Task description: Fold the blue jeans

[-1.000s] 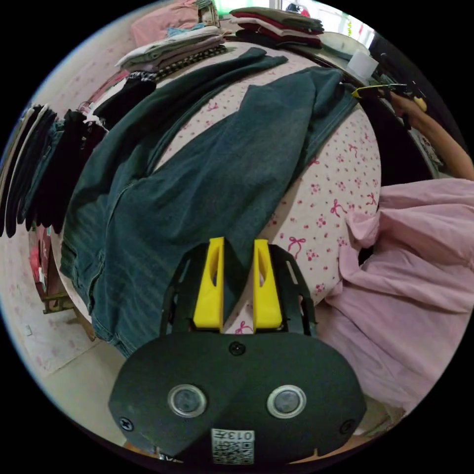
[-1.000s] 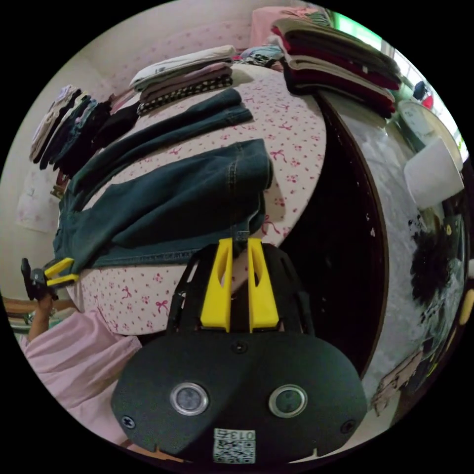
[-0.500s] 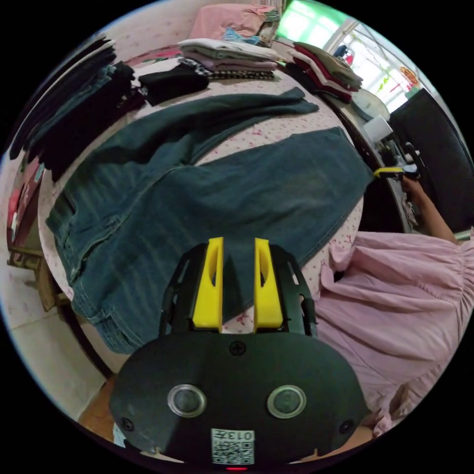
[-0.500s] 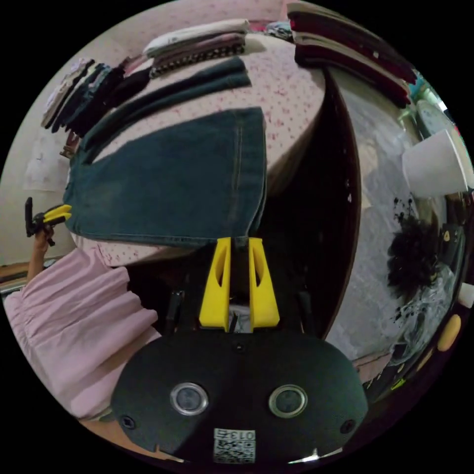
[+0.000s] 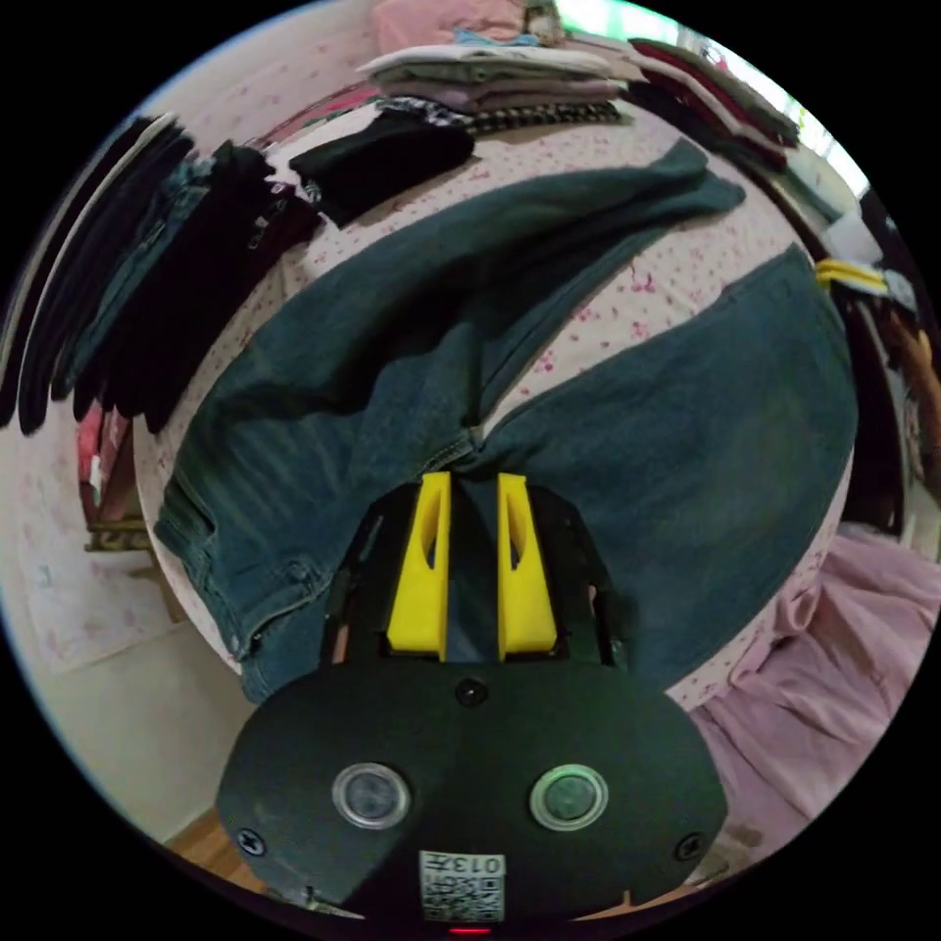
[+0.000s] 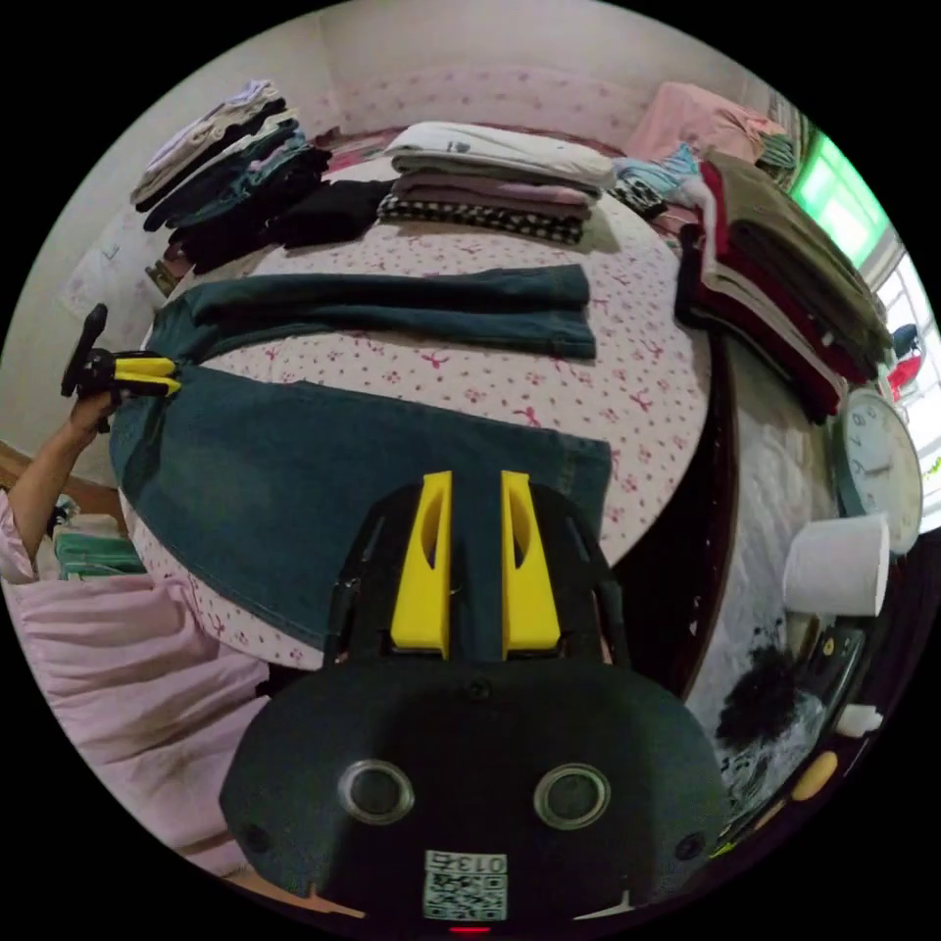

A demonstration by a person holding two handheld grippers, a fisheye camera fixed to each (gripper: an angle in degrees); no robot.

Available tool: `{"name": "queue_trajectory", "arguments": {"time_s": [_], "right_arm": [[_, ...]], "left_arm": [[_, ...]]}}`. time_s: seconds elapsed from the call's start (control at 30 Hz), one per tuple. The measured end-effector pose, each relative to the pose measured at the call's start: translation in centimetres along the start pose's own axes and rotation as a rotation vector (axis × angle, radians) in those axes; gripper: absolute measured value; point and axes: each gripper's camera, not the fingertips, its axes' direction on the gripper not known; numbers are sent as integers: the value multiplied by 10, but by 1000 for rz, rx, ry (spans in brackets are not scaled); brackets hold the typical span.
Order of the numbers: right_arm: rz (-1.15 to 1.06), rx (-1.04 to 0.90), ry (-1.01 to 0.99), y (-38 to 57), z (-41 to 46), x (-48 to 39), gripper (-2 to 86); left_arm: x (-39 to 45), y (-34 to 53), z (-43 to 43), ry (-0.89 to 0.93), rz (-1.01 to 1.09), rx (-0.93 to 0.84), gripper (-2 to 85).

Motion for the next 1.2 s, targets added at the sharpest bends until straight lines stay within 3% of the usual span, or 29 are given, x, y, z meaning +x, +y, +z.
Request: {"name": "queue_trajectory", "arguments": {"time_s": [0.1,0.3,0.53,0.67,0.77,0.9,1.0,1.07,1.2], "right_arm": [[30,15,3,-23,16,7,83],[189,150,8,-64,22,73,107],[282,90,-77,-120,70,117,105],[208,-15,-46,-143,97,111,34],[121,15,-3,-151,81,104,21],[65,145,14,-138,27,100,16],[100,231,86,-111,0,95,19],[156,243,60,-97,7,102,23],[201,-96,16,-86,89,118,45]], "left_arm": [[-15,7,-11,110,-99,86,53],[-45,22,-64,36,-198,378,93],[-37,-75,-39,-115,76,213,127],[-41,-122,-18,-67,143,106,22],[-45,-140,-20,-89,148,66,12],[-56,-140,-54,-122,68,186,13],[-68,-136,-60,-60,-32,291,24],[-71,-149,-28,40,-41,215,52],[-78,-151,-1,97,-126,123,78]]}}
